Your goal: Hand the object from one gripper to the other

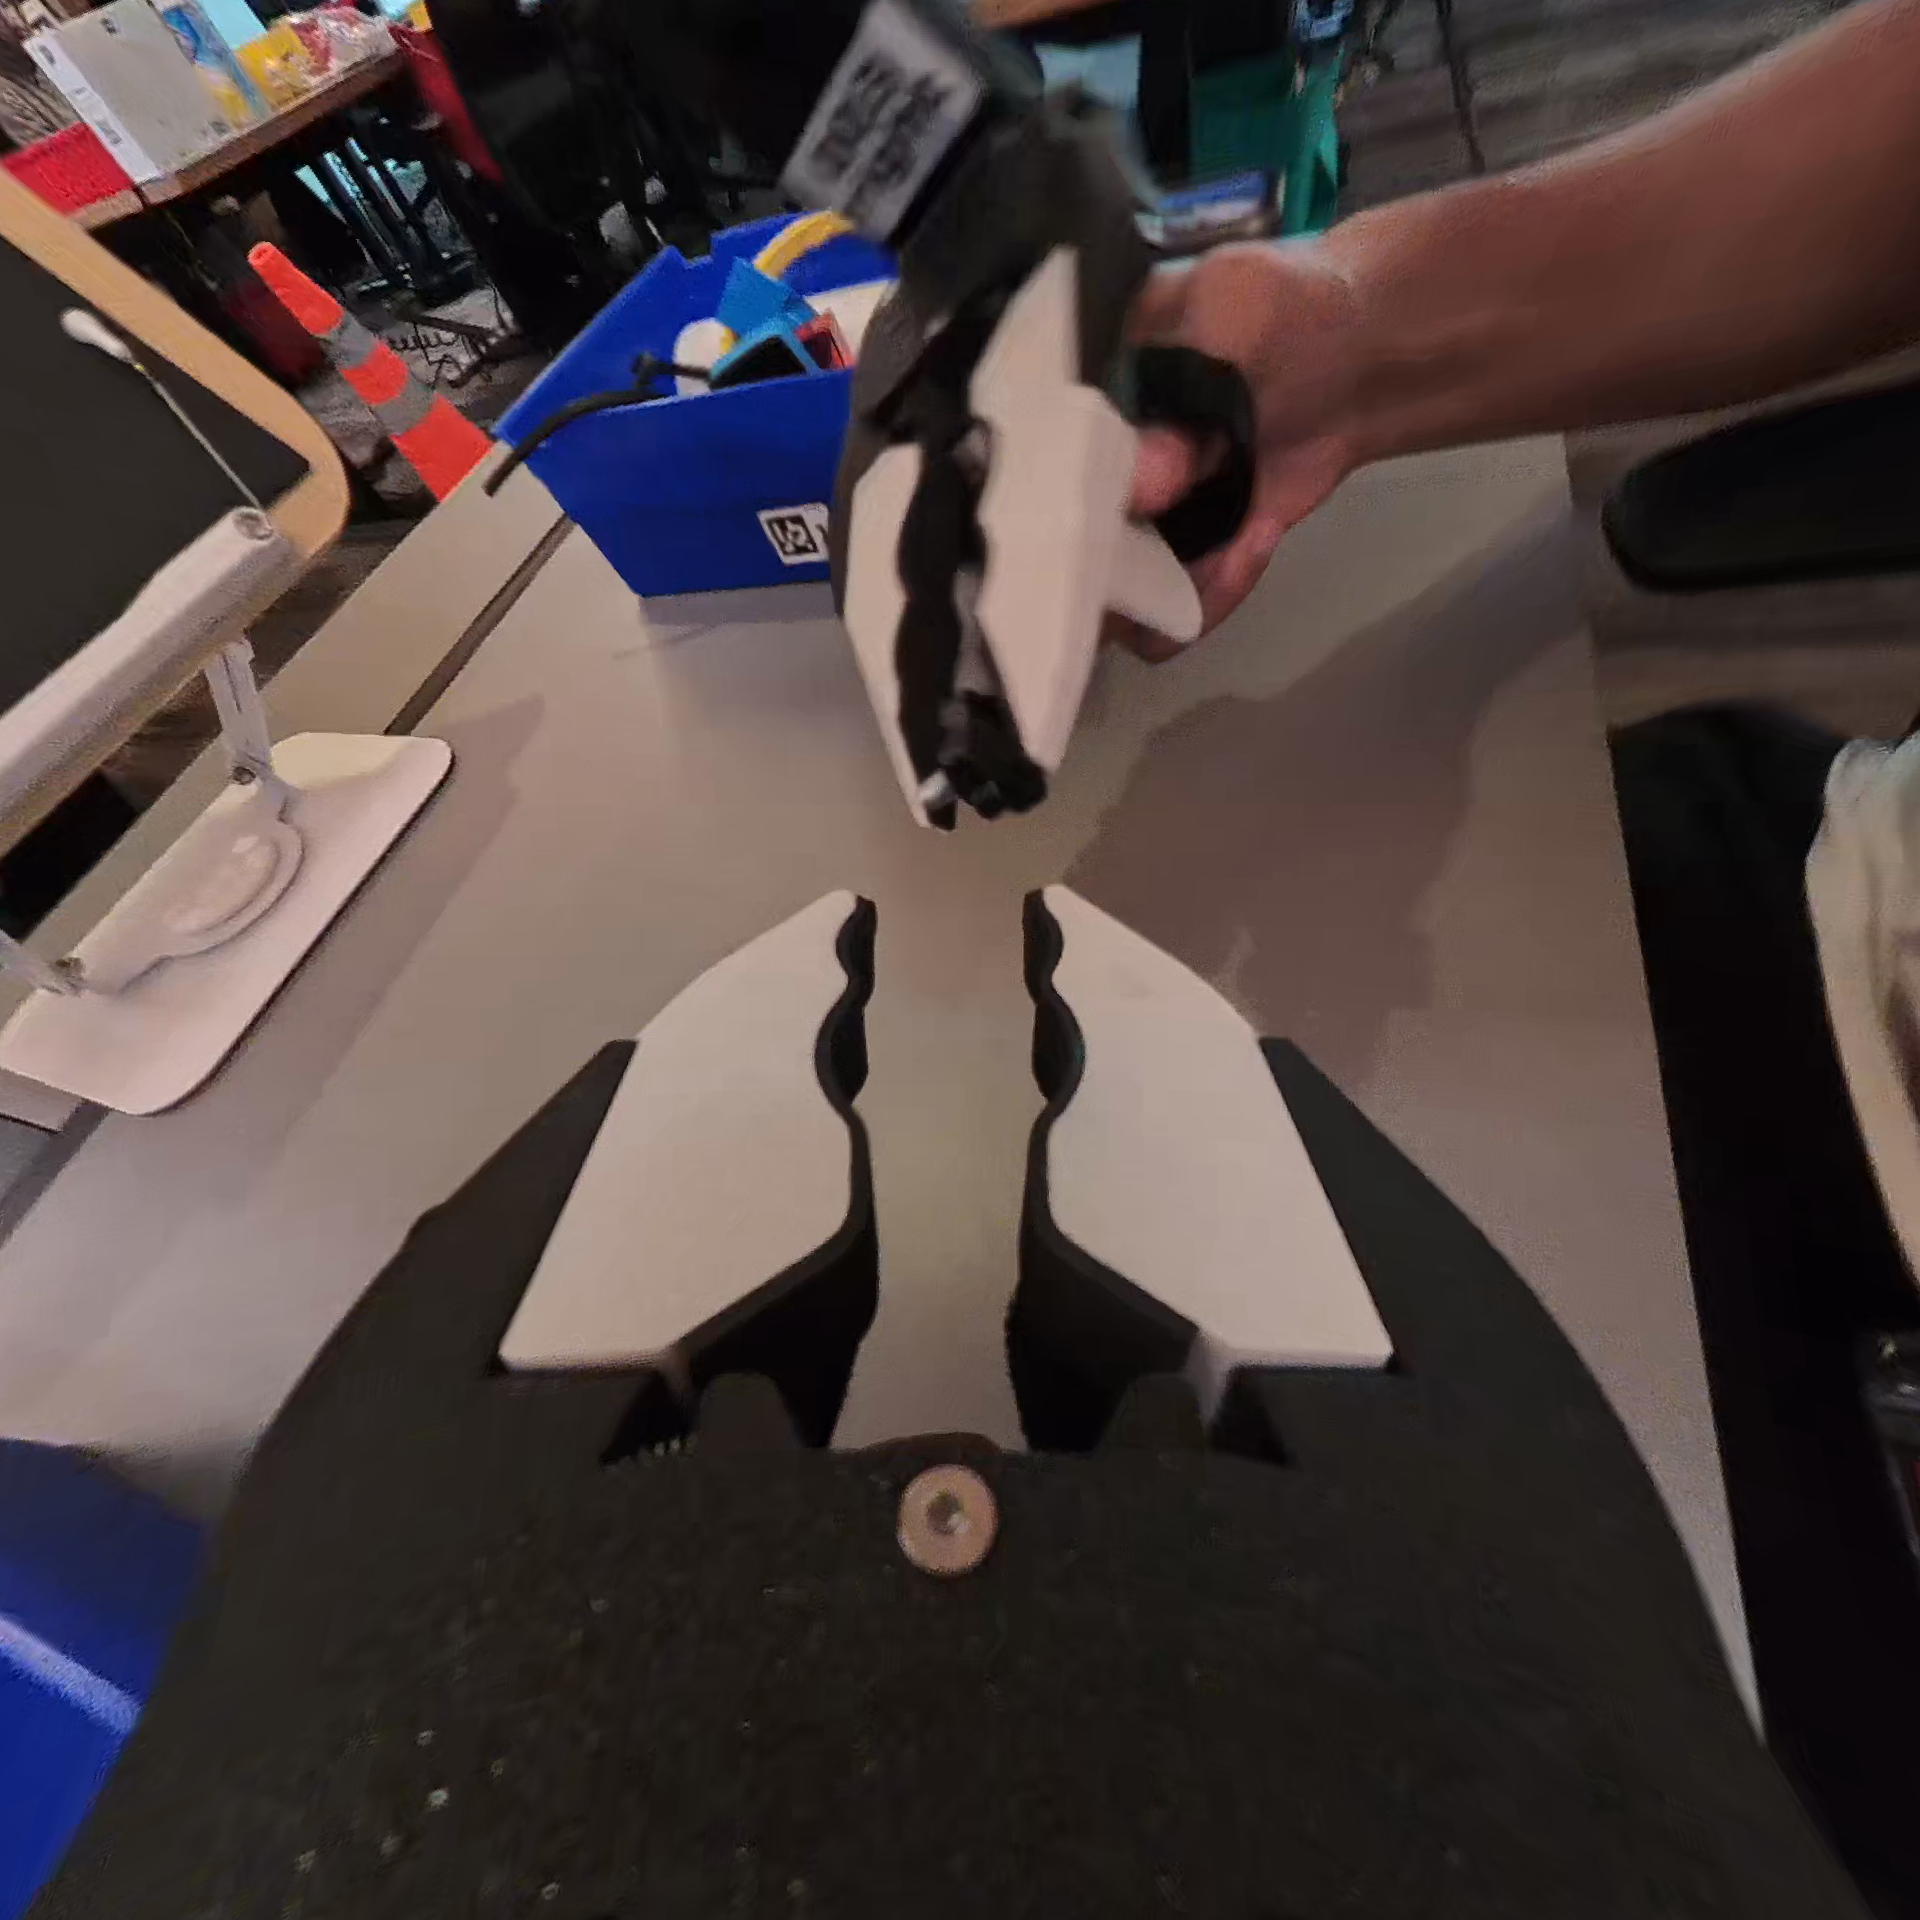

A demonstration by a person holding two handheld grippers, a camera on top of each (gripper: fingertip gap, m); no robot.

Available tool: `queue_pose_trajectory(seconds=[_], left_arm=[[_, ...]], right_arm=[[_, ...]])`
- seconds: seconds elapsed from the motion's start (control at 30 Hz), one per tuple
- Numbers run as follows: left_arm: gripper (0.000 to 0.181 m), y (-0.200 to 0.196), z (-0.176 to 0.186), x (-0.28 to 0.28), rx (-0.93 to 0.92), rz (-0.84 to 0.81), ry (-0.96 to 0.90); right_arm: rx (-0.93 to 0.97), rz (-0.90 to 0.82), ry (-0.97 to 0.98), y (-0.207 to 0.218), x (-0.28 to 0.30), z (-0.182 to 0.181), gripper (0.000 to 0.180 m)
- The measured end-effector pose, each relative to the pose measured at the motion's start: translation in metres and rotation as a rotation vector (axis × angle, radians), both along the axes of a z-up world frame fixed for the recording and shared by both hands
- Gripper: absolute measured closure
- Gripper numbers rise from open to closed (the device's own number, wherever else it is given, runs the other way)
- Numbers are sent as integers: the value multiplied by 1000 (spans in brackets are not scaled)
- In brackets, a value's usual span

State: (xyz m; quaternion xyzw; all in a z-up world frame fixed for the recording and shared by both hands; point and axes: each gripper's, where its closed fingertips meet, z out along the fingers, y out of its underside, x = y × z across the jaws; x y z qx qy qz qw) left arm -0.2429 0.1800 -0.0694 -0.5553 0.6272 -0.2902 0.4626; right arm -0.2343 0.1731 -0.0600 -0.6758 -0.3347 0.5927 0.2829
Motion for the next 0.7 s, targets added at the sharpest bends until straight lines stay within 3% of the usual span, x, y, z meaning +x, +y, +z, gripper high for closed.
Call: queue_pose_trajectory(seconds=[0.1, 0.23, 0.3, 0.47, 0.6, 0.7], left_arm=[[148, -7, 1, 4, 9, -31, 9], [146, -14, 0, 10, 35, -70, 1], [159, -16, -7, 11, 71, -86, 36], [160, -15, -12, 8, 89, -64, 54], [160, -10, 9, 8, 53, -52, -105], [160, -17, 48, 4, -172, -148, -445]], right_arm=[[-219, 77, 155, -1, -1, -1, 157], [-324, 168, 170, -14, -12, -8, 157], [-379, 177, 178, -14, -15, -11, 156], [-417, 165, 208, -13, -17, -14, 156], [-434, 204, 365, -11, -7, 5, 136], [-501, 232, 546, -6, 6, 22, 135]])
